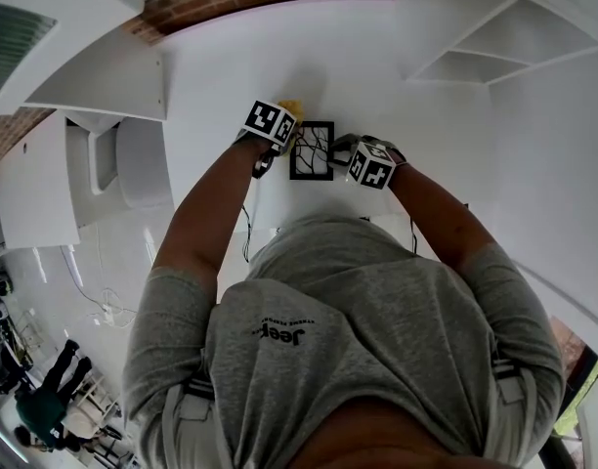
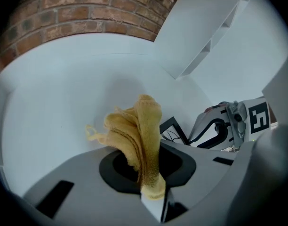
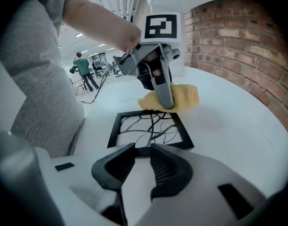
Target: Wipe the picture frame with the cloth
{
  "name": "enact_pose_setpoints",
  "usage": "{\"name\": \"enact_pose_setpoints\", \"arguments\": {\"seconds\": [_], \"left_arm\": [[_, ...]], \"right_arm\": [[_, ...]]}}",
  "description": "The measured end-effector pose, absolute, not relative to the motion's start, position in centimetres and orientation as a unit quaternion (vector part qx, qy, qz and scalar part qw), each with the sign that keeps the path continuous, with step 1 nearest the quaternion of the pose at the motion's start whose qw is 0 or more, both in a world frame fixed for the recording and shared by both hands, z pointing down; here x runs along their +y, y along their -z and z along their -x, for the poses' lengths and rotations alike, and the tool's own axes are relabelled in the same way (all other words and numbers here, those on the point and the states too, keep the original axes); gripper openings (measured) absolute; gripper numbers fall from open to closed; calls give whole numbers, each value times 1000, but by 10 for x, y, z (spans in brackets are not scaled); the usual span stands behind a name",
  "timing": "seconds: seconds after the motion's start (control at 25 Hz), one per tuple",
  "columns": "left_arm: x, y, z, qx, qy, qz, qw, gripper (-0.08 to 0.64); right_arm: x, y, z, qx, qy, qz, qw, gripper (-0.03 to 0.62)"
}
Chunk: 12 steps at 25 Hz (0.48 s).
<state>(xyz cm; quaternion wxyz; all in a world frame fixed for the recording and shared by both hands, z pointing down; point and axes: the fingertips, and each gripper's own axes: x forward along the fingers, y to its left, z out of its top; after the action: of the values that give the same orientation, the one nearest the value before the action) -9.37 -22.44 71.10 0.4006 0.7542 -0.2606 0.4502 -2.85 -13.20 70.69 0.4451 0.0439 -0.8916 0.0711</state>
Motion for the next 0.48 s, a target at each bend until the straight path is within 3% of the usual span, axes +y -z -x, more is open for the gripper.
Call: {"name": "enact_pose_setpoints", "arguments": {"seconds": [0.48], "left_arm": [[-199,-713,94,-246,-467,-740,417,86]], "right_arm": [[-133,-708,27,-889,-76,-51,449,109]]}}
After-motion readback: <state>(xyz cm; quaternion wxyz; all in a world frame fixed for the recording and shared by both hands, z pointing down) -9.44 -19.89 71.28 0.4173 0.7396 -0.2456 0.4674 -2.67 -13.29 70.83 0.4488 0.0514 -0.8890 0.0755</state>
